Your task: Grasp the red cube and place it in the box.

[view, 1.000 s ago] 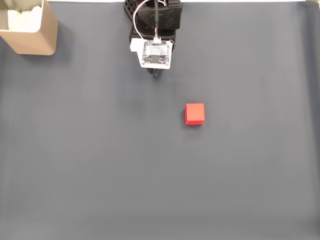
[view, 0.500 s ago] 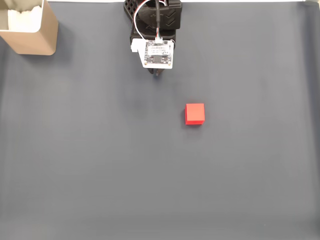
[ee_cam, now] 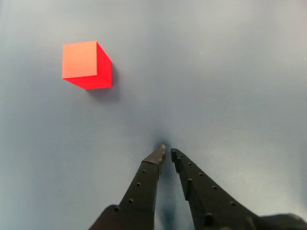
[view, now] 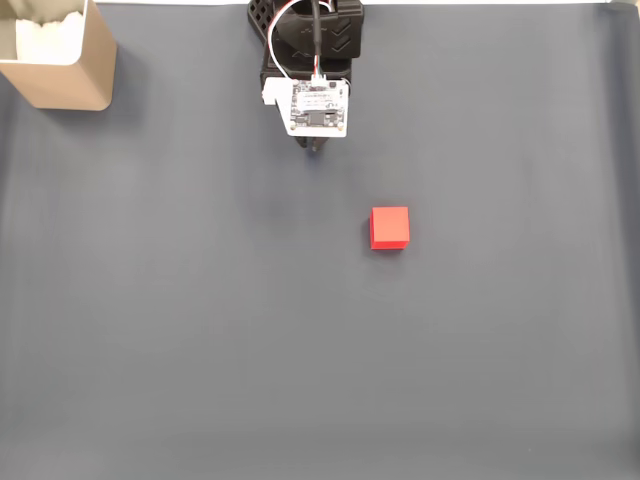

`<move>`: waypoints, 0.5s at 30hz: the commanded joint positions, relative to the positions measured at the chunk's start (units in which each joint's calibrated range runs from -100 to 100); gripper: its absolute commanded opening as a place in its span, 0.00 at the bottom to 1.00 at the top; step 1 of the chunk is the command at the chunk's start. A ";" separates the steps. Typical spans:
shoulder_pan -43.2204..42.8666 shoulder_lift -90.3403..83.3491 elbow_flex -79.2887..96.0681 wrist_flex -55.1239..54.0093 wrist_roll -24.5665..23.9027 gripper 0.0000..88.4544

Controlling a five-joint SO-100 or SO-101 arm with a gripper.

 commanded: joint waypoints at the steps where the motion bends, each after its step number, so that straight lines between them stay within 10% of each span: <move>1: 0.39 0.09 0.81 -1.60 -0.73 0.00; 15: 1.03 0.69 -1.01 -14.63 -0.54 0.00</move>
